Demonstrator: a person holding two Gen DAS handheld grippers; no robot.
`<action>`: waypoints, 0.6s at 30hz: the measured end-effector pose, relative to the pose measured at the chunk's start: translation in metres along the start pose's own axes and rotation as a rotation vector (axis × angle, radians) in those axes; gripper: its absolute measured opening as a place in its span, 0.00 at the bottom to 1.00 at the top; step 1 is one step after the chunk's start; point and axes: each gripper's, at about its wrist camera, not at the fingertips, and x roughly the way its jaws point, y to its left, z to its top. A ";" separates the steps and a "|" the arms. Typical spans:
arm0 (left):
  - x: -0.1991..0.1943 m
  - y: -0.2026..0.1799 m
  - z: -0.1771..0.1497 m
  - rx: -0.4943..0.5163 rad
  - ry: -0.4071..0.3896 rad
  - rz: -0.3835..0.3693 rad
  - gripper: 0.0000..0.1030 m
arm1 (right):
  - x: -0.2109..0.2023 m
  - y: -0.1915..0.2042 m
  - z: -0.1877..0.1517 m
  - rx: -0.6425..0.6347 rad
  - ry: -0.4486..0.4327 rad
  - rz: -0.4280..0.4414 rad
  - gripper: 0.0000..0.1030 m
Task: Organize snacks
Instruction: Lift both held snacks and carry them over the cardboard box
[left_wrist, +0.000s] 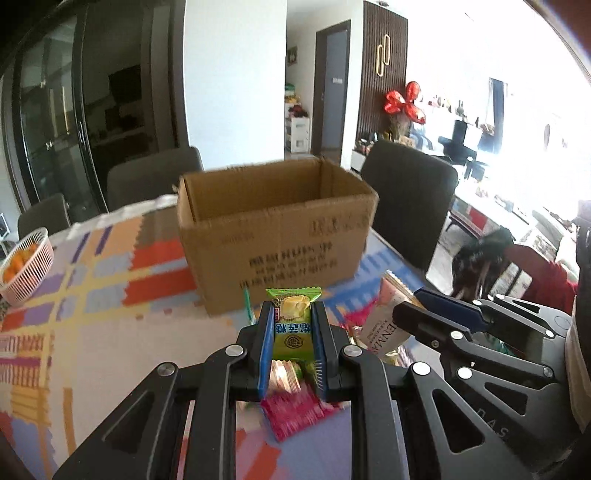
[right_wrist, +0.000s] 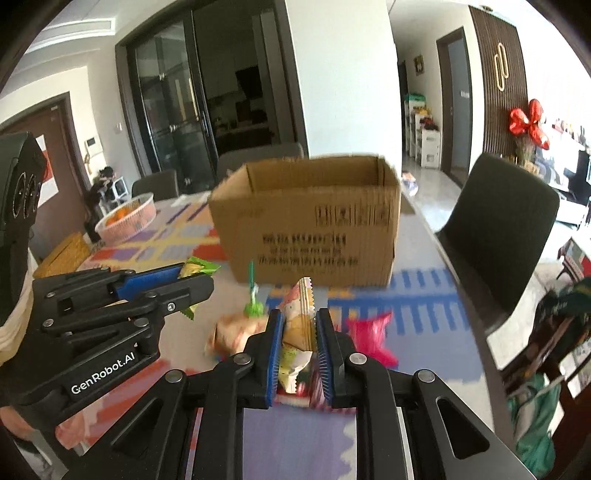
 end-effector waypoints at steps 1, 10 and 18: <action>0.000 0.002 0.005 0.000 -0.007 0.004 0.20 | 0.000 0.000 0.006 0.000 -0.013 -0.001 0.19; -0.002 0.018 0.051 0.005 -0.080 0.061 0.20 | 0.007 -0.002 0.057 -0.008 -0.094 -0.007 0.19; 0.012 0.037 0.081 -0.009 -0.084 0.076 0.20 | 0.022 0.000 0.100 -0.041 -0.139 -0.017 0.19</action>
